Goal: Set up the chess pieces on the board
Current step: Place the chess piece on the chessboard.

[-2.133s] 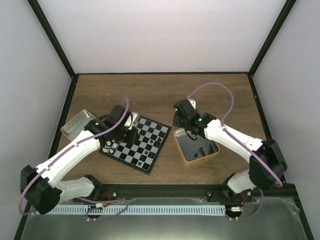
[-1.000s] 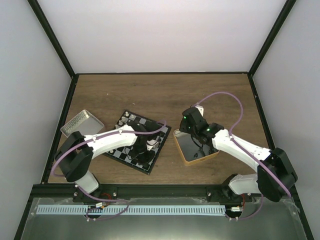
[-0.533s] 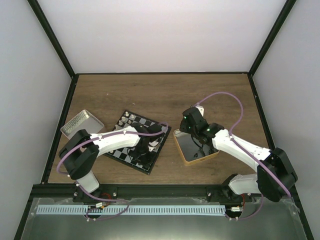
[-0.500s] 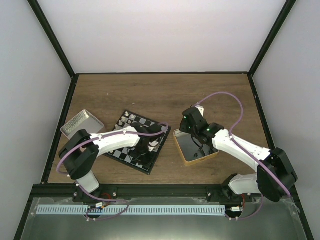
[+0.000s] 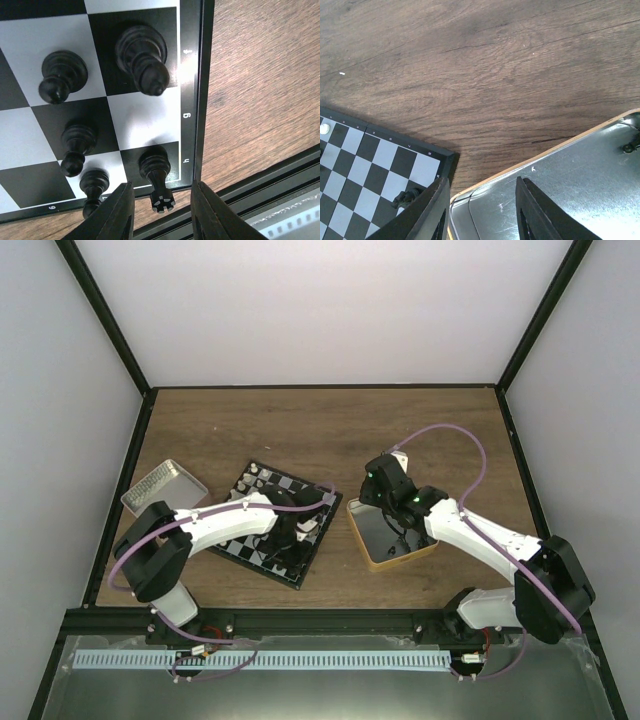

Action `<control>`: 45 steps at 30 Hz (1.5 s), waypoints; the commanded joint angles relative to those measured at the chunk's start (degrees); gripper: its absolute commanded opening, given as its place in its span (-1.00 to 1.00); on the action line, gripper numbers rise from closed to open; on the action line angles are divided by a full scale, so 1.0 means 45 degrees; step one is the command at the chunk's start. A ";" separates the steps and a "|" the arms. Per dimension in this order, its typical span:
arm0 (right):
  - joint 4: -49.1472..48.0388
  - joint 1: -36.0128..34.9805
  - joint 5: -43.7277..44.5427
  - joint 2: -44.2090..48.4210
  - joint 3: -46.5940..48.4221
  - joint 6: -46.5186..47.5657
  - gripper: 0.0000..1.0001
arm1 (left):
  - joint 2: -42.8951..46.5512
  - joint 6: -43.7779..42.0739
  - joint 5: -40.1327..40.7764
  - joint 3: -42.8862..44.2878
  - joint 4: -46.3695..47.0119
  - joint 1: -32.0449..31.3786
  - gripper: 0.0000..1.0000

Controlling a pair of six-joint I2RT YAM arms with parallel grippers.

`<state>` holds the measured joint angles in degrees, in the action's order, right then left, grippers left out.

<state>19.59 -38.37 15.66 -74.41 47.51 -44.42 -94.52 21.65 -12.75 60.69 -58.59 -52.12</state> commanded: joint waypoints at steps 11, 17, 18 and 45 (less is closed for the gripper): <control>-0.0095 0.0123 0.0214 0.0397 -0.0227 -0.0127 -0.24 | 0.0203 0.0013 0.0136 -0.0048 -0.0104 -0.0054 -0.56; -0.0080 0.0128 0.0210 0.0410 -0.0197 -0.0121 -0.24 | 0.0240 -0.0104 0.0325 0.0057 -0.0288 -0.0075 -0.57; -0.0073 0.0118 0.0228 0.0421 -0.0187 -0.0127 -0.24 | 0.0220 -0.0114 0.0350 0.0082 -0.0309 -0.0063 -0.57; 0.1991 0.1198 0.0499 0.0987 -0.0368 -0.0228 -0.30 | 0.3861 -0.0944 0.4560 0.1996 0.3603 0.0195 -0.04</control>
<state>23.79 -34.46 16.14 -71.55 46.61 -44.66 -81.58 19.57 -2.24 69.80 -53.21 -51.55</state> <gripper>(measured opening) 0.353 0.480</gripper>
